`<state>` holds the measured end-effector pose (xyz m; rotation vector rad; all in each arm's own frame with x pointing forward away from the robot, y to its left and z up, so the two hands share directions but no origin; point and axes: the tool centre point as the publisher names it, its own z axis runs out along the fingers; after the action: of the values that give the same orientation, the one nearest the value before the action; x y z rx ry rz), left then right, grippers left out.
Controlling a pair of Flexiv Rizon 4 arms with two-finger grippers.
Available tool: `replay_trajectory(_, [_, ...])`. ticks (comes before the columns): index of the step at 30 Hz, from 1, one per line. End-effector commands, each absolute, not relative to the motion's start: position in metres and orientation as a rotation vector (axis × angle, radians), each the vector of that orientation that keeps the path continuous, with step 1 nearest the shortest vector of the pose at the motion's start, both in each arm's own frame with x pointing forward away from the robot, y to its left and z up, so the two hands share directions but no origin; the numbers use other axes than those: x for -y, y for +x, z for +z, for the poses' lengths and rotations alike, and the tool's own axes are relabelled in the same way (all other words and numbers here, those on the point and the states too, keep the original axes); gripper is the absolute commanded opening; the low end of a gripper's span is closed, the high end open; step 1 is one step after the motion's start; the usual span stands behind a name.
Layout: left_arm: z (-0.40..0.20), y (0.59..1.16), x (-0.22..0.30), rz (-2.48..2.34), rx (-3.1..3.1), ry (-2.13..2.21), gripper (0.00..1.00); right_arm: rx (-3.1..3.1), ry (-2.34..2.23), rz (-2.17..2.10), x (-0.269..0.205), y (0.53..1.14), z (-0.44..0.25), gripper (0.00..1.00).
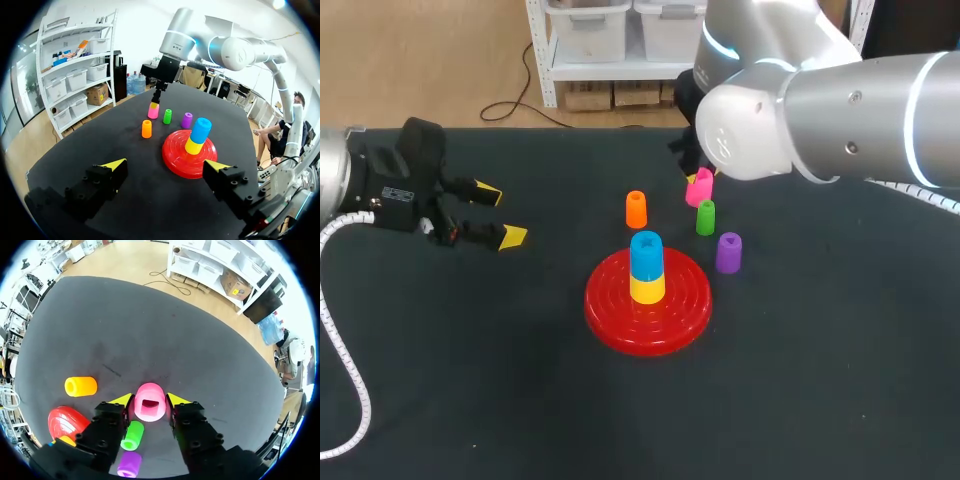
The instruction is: Pick up and stack the cylinders on the red base in this order: pink,purple,orange,green
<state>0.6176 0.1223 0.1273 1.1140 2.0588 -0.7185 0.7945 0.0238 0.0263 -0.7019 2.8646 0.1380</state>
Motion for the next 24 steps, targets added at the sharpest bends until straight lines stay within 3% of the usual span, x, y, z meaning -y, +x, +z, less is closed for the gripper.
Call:
replay_trajectory(1, [0.126, 0.617, -0.124, -0.721, -2.049, 1.111, 1.0, -2.858, -0.698, 0.136, -0.021, 0.791, 0.031, 0.0])
replay_trajectory(24, [0.126, 0.617, -0.124, -0.721, -2.049, 1.111, 1.0, -2.77, -0.915, 0.331, -0.065, 0.789, 0.16, 0.0])
